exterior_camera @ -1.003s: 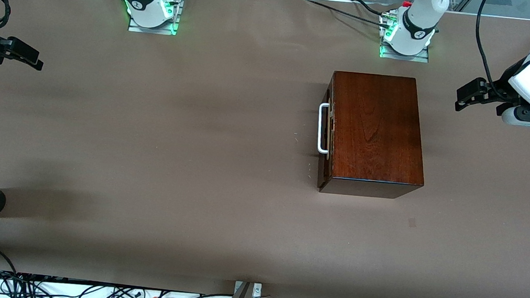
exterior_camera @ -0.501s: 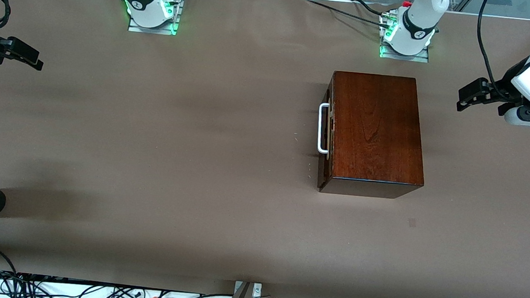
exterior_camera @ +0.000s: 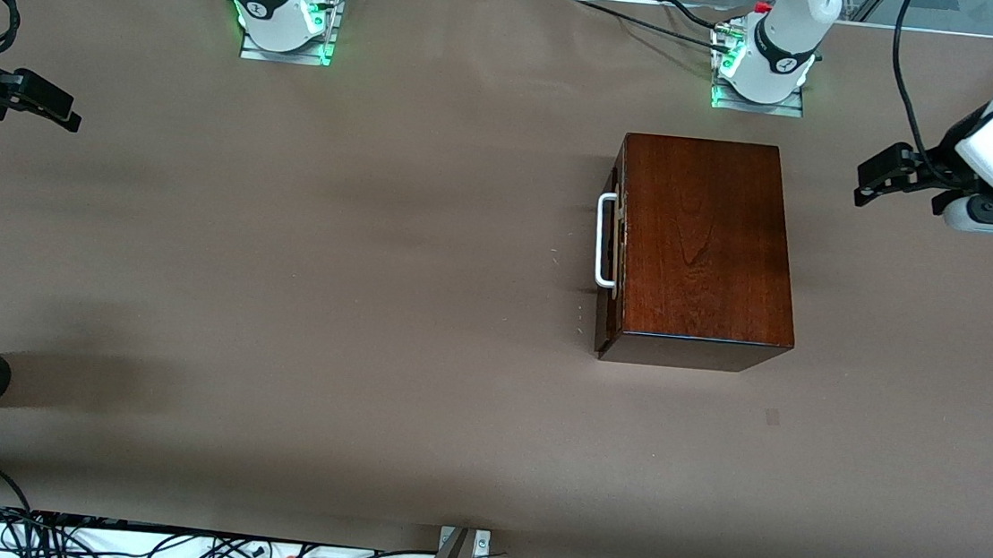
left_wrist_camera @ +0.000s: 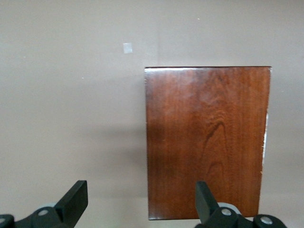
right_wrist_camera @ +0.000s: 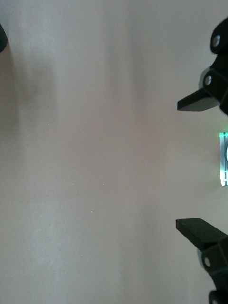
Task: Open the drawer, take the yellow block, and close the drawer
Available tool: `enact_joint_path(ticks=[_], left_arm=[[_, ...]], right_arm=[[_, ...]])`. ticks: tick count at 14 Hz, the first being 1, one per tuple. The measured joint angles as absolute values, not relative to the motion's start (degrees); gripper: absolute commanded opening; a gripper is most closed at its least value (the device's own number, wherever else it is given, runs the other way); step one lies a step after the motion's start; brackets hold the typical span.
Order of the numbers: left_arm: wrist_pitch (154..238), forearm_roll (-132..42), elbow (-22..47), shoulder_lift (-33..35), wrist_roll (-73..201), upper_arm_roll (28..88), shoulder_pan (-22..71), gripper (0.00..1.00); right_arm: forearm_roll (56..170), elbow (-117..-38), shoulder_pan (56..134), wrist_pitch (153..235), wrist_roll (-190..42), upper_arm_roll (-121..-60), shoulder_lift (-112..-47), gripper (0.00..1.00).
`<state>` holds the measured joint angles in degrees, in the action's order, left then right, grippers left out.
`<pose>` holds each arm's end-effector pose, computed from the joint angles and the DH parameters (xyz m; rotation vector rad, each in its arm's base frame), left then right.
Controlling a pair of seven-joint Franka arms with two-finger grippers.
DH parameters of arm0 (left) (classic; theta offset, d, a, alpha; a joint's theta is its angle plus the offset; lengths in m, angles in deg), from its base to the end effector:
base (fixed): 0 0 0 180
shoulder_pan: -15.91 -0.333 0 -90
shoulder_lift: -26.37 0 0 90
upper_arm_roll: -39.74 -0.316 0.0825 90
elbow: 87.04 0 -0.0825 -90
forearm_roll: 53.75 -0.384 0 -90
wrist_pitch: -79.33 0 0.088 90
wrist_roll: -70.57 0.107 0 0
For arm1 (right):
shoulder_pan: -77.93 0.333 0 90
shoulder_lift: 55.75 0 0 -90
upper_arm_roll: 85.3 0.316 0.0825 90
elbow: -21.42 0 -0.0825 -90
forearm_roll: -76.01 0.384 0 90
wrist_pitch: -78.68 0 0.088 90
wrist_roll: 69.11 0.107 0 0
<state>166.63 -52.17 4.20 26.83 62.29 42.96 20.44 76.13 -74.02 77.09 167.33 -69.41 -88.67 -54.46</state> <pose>0.5410 -0.0768 0.6148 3.1216 0.0137 -0.0998 0.5402 -0.0399 0.5903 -3.1290 0.1068 0.1501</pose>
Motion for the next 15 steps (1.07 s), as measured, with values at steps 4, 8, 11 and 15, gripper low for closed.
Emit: enact_joint_path(ticks=[4, 8, 11, 15], left_arm=[[166.9, -52.2, 4.0, 25.5, 48.9, 54.0, 21.1, 1.0], [167.6, -54.5, 1.0, 19.5, 35.2, 64.4, 22.6, 1.0], [168.3, -62.2, -1.4, 11.5, 23.9, 66.2, 32.3, 1.0], [175.1, -67.5, -2.3, 2.6, 19.0, 66.2, 39.3, 1.0]], right_arm=[[76.1, -74.0, 77.1, 167.3, -69.4, -88.6, -54.5, 1.0], [76.1, -74.0, 77.1, 167.3, -69.4, -88.6, -54.5, 1.0], [76.1, -74.0, 77.1, 167.3, -69.4, -88.5, -54.5, 1.0], [76.1, -74.0, 77.1, 167.3, -69.4, -88.5, -54.5, 1.0]])
